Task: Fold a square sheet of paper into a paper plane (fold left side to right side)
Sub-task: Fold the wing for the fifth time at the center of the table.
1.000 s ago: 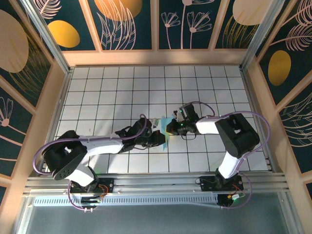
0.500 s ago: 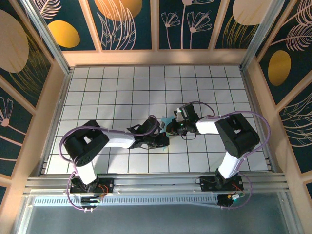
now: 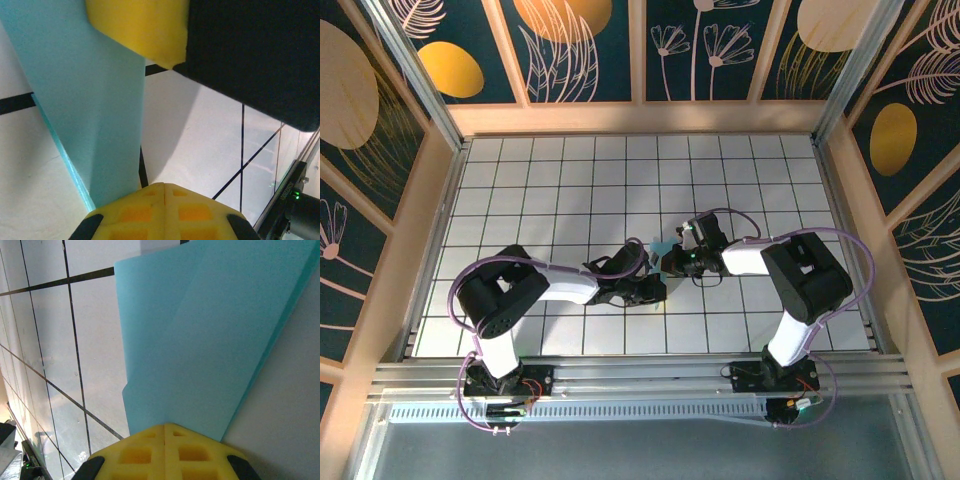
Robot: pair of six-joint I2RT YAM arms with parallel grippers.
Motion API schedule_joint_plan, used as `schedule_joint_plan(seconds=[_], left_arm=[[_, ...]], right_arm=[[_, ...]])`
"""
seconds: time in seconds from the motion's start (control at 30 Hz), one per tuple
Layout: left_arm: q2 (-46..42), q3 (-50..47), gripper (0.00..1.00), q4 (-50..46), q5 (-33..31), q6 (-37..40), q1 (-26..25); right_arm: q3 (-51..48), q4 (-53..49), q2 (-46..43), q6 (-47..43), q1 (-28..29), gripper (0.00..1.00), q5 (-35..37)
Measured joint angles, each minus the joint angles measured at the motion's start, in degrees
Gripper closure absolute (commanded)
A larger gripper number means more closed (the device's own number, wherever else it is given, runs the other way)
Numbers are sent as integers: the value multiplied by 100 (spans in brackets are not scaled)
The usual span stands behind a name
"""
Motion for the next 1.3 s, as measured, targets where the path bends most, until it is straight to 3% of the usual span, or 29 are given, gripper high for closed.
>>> schedule_joint_plan(seconds=[1.3], left_arm=[[-208,-293,100,151,-616,-195,-442]], right_arm=[[39,-85,2,-105,22,100,37]])
